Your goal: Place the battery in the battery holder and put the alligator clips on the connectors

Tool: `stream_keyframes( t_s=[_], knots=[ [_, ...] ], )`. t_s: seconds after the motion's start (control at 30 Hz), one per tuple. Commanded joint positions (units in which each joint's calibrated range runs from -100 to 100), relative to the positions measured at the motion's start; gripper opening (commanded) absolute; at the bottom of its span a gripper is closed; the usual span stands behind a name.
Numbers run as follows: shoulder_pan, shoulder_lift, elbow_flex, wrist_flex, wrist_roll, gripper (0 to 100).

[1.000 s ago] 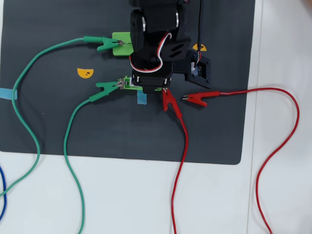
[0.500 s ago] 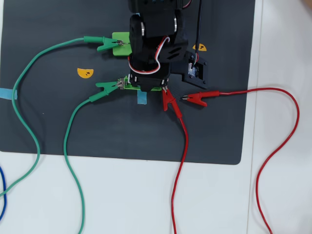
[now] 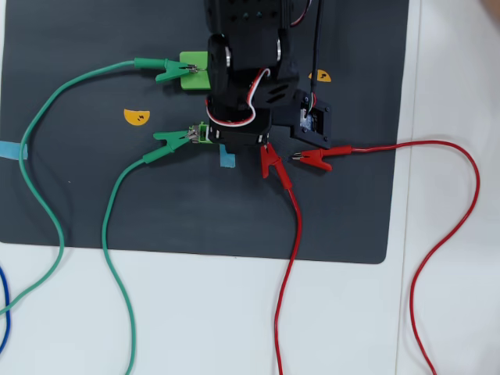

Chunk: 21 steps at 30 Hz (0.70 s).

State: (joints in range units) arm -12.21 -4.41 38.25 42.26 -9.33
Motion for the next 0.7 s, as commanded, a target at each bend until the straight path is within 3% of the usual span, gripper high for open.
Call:
stream_keyframes(
  t_s=[0.0, 0.47, 0.53, 0.6, 0.67],
  knots=[
    [0.75, 0.03, -0.97, -0.61, 0.19, 1],
    [0.85, 0.11, -0.35, 0.07, 1.65, 2],
    [0.85, 0.11, -0.27, 0.67, 1.65, 7],
    [0.85, 0.11, -0.27, 2.39, 1.65, 18],
    [0.85, 0.11, -0.27, 2.39, 1.65, 20]
  ],
)
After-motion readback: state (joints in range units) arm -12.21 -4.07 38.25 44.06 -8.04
